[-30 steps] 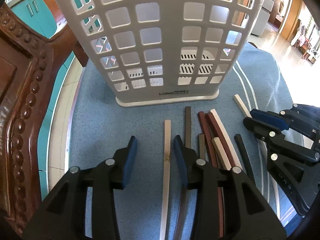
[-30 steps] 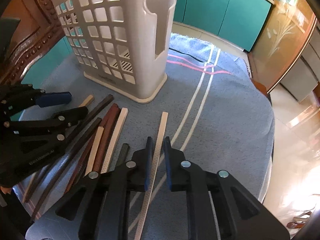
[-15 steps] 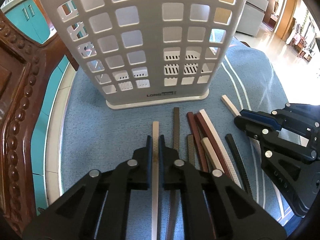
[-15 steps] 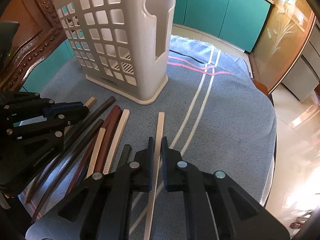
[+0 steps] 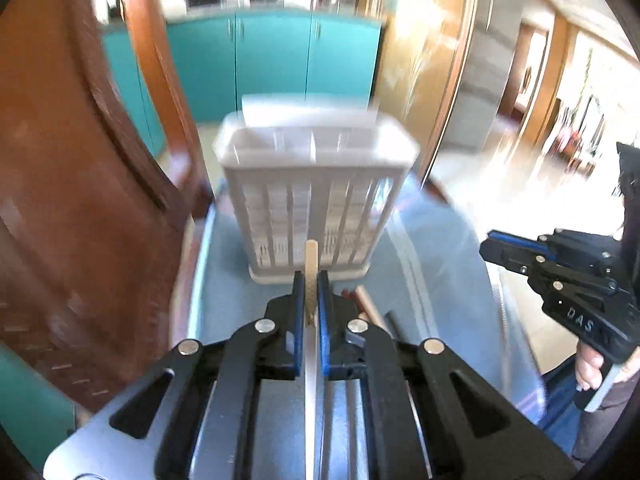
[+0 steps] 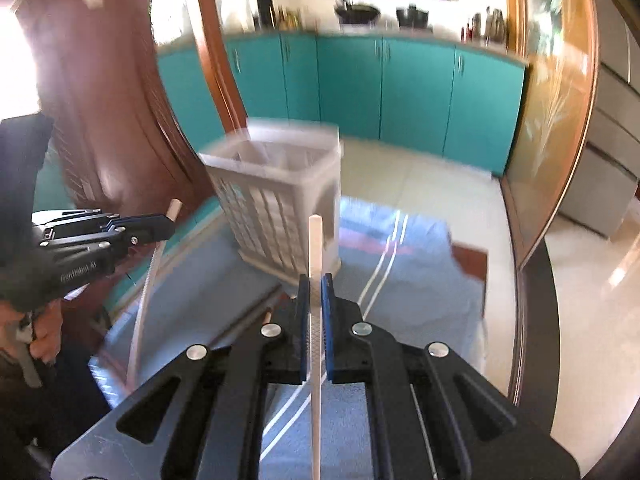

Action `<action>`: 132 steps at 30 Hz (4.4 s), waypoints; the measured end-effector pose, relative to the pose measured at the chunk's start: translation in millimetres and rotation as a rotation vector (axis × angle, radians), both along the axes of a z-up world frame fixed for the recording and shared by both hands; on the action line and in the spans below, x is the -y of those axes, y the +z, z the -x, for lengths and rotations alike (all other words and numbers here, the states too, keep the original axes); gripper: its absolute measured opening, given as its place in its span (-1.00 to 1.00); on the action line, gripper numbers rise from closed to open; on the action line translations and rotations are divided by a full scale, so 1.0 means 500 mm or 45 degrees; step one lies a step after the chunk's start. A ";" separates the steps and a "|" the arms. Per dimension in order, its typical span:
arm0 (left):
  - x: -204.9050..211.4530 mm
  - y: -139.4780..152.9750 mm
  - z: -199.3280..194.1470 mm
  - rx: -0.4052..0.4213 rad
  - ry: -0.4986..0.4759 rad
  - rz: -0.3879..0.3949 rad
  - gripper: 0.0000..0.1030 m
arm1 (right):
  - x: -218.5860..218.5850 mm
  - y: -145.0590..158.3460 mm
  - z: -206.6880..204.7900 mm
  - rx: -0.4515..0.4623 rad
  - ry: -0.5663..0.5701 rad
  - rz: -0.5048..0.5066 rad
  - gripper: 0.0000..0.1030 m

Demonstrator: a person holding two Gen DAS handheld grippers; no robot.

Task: Organize utensils
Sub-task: 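Lift both held chopsticks and lower them into the white basket with both tools, then open both tools to release the chopsticks inside the basket, then withdraw both tools from the basket back toward the remaining chopsticks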

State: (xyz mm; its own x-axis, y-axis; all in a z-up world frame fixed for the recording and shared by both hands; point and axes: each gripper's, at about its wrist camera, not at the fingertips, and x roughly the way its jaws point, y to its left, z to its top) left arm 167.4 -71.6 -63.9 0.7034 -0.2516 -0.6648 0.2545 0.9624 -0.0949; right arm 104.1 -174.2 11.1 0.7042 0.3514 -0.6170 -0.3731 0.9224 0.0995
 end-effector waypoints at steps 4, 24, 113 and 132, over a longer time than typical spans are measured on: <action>-0.032 0.093 0.074 0.159 0.023 0.067 -0.86 | 0.022 0.076 0.038 0.095 0.024 -0.088 -0.87; -0.089 0.376 -0.012 0.595 0.308 0.278 -0.86 | 0.035 0.199 -0.116 0.372 -0.268 -0.412 -0.87; -0.024 0.236 -0.061 0.453 0.321 0.056 0.25 | -0.022 0.306 0.057 -0.046 -0.024 -0.750 0.38; 0.012 0.132 -0.011 0.308 0.049 -0.110 -0.01 | -0.006 -0.118 -0.157 -0.404 -0.095 -0.063 -0.18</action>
